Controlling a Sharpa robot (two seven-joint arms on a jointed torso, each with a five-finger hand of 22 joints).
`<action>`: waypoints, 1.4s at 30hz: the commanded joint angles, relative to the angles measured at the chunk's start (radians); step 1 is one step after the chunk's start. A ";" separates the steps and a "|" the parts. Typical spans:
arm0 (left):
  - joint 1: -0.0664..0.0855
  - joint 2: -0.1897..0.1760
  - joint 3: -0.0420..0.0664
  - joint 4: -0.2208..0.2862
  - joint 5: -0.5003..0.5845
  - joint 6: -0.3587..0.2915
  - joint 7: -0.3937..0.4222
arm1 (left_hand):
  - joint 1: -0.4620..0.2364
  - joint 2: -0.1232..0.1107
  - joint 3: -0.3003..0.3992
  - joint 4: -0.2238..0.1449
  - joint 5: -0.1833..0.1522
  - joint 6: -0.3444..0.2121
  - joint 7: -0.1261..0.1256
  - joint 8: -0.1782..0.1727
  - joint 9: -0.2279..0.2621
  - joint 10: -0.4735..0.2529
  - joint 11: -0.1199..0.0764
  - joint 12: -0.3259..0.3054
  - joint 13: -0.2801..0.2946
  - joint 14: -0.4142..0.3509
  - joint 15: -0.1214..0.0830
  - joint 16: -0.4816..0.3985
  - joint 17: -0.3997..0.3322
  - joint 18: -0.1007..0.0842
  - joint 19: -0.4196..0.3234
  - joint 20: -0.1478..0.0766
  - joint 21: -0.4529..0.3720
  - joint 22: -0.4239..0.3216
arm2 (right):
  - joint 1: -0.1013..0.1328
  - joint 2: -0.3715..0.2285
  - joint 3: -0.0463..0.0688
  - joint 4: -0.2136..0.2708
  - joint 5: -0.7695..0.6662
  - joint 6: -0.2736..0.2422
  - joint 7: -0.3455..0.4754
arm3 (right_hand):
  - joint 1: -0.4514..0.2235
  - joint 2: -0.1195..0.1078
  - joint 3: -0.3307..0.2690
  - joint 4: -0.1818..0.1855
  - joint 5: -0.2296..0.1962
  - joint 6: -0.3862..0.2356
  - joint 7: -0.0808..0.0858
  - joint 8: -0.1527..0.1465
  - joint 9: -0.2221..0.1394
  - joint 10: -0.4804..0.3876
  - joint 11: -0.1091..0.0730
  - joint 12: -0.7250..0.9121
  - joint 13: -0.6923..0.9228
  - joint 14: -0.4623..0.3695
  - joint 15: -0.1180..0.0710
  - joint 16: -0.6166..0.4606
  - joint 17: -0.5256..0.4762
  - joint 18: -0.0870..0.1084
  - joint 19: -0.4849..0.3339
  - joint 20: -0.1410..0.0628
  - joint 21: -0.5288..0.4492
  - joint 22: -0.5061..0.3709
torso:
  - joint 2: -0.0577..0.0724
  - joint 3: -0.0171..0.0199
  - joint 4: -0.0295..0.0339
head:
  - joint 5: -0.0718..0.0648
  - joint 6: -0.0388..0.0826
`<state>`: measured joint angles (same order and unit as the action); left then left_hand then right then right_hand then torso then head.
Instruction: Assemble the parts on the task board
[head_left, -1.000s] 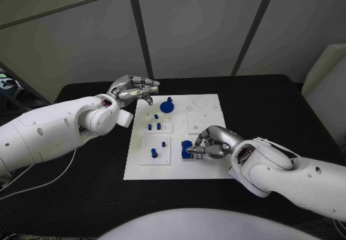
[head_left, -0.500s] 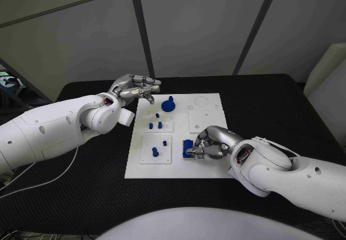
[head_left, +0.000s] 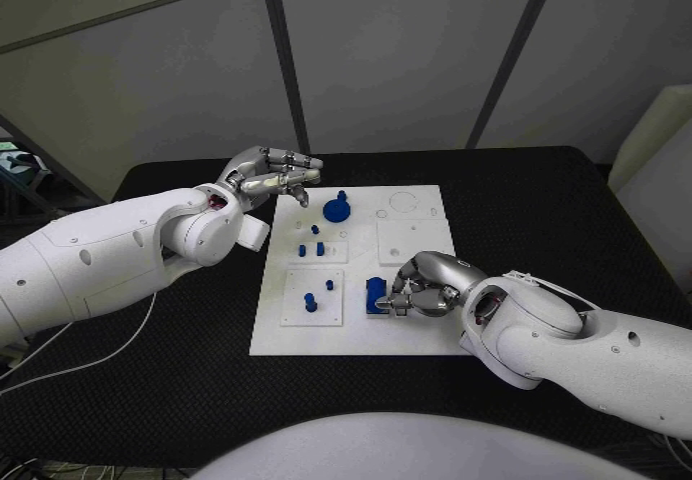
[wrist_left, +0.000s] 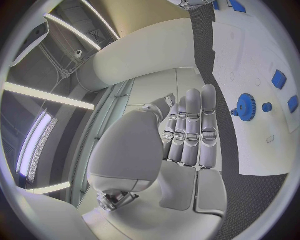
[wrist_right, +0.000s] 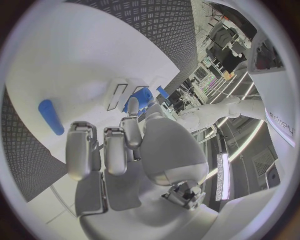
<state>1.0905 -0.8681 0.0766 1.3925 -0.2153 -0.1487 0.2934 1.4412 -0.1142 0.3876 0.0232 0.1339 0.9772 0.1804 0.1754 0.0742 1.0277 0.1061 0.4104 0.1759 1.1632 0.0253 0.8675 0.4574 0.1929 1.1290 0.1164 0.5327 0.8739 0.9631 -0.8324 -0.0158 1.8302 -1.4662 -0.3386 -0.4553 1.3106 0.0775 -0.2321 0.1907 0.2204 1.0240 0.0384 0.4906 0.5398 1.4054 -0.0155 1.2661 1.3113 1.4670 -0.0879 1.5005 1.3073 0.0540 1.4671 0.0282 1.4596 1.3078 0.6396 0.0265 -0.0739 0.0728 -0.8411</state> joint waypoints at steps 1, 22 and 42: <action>0.001 0.000 0.001 0.001 0.004 0.010 0.003 | 0.011 0.001 0.002 -0.006 0.001 -0.007 0.003 0.004 -0.001 -0.009 0.000 0.005 0.002 -0.008 -0.002 -0.002 -0.001 -0.010 0.003 0.000 -0.006 0.001 | 0.002 0.006 0.001 -0.007 -0.011 -0.001 -0.015 | 0.000 0.010 -0.002 0.006 0.005 0.004 -0.007 0.002 0.001 0.026 -0.022 0.021 0.009 0.079 -0.007 0.005 0.133 -0.015 0.010 -0.008 0.003 0.116 | 0.001 0.0004 0.0021 | 0.001 -0.001; 0.001 0.000 0.001 0.000 0.004 0.017 -0.003 | 0.010 0.001 0.002 -0.007 0.001 -0.008 0.004 0.004 -0.001 -0.010 0.000 0.005 0.001 -0.008 -0.002 -0.002 -0.002 -0.010 0.003 0.000 -0.006 0.001 | 0.002 0.026 0.000 -0.037 0.016 0.097 0.024 | 0.035 -0.019 -0.010 -0.023 -0.023 -0.006 -0.006 0.005 0.012 0.021 -0.022 0.010 0.005 0.078 -0.008 0.003 0.130 -0.014 0.005 -0.011 -0.002 0.110 | -0.001 0.0004 -0.0006 | 0.005 -0.007; 0.000 0.004 0.001 -0.007 0.004 0.020 -0.004 | 0.011 0.006 0.006 -0.008 0.001 -0.009 0.005 0.005 -0.001 -0.013 0.002 0.007 0.001 -0.011 -0.001 -0.003 -0.004 -0.011 0.001 0.000 -0.005 0.003 | 0.001 -0.056 -0.001 0.024 0.061 -0.051 0.273 | 0.001 -0.015 -0.038 0.010 -0.090 -0.032 0.007 -0.001 0.021 0.007 -0.010 -0.013 -0.007 0.075 0.001 -0.007 0.116 -0.009 -0.009 -0.002 -0.019 0.092 | -0.005 -0.0006 -0.0043 | 0.008 0.003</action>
<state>1.0899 -0.8653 0.0766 1.3854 -0.2151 -0.1417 0.2879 1.4465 -0.1090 0.3932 0.0177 0.1339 0.9736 0.1839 0.1753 0.0736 1.0205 0.1062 0.4104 0.1757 1.1596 0.0219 0.8675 0.4545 0.1930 1.1290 0.1164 0.5327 0.8760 0.9632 -0.8821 -0.0165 1.8460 -1.4420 -0.3239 -0.3171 1.2961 0.0589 -0.2744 0.2020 0.1251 0.9986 0.0474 0.4950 0.5620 1.4063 -0.0146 1.2639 1.3084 1.4631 -0.0914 1.5005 1.3079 0.0541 1.4634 0.0252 1.4461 1.3075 0.6358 0.0267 -0.0772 0.0818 -0.8396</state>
